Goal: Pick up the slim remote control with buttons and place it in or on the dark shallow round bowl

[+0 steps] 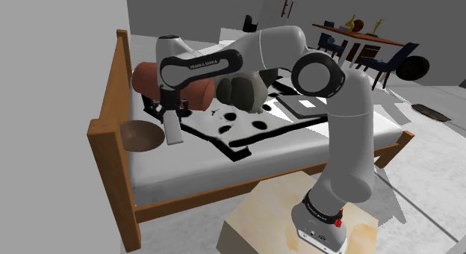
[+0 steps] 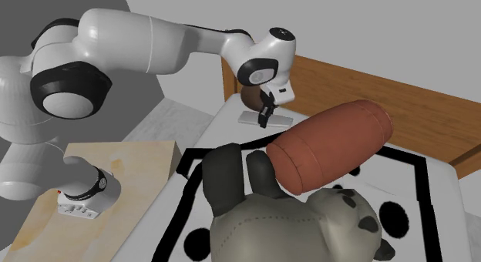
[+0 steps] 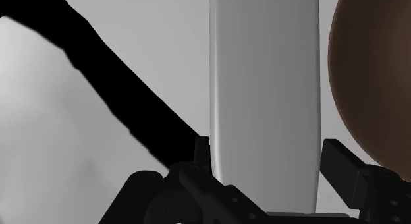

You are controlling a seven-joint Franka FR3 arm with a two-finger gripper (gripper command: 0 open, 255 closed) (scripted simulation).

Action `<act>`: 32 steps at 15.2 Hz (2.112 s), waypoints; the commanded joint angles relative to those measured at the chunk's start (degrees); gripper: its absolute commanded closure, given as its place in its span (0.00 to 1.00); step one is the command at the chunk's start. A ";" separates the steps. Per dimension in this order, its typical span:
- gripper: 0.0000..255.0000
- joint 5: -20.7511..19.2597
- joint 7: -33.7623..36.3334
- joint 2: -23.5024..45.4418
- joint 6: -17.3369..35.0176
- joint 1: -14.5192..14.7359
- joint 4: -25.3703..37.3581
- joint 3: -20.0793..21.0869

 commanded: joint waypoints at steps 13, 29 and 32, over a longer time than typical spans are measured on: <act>1.00 0.75 -0.51 -2.53 -9.28 0.17 7.40 0.48; 1.00 -5.53 11.72 15.39 -19.40 11.01 34.60 5.64; 1.00 -6.74 12.39 15.21 -16.93 9.65 31.57 7.39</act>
